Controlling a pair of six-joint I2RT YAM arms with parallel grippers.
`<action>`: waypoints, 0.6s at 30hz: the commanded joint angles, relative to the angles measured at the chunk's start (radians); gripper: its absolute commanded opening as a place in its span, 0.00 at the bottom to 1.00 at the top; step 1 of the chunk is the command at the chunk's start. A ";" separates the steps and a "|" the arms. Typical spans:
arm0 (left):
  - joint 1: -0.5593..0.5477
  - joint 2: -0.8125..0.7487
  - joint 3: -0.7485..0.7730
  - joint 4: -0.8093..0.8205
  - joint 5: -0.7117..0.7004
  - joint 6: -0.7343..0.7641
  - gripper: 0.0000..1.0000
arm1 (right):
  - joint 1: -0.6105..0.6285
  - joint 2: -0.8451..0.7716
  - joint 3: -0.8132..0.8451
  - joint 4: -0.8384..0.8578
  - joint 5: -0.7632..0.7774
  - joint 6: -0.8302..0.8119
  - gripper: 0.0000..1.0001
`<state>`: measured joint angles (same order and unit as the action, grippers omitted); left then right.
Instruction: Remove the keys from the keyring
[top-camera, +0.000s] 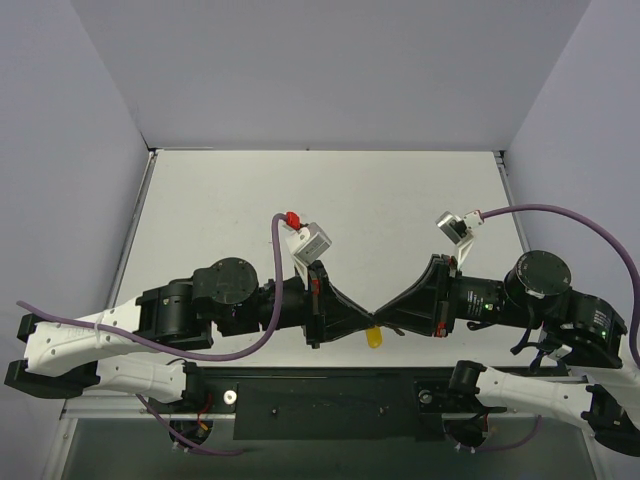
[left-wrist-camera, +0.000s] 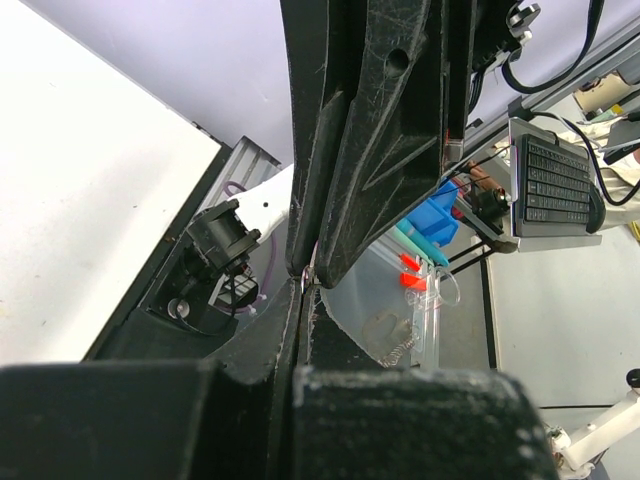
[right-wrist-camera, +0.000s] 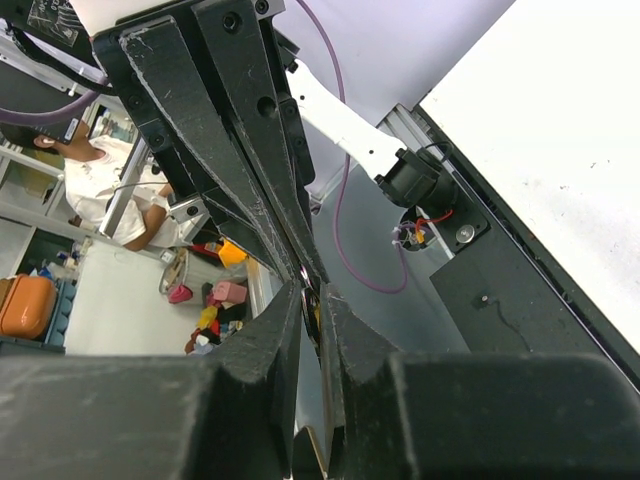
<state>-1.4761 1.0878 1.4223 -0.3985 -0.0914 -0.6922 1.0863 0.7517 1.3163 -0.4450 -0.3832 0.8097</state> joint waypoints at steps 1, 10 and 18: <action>0.003 0.000 0.046 0.108 0.008 -0.006 0.00 | 0.001 0.038 -0.026 0.022 -0.013 -0.003 0.04; 0.004 -0.022 0.027 0.128 0.036 -0.004 0.30 | 0.029 0.009 -0.054 -0.003 0.041 -0.007 0.00; 0.005 -0.040 0.021 0.124 0.042 -0.009 0.59 | 0.034 -0.026 -0.058 -0.024 0.104 -0.026 0.00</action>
<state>-1.4708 1.0782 1.4200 -0.3847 -0.0700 -0.6971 1.1137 0.7429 1.2694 -0.4473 -0.3374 0.8082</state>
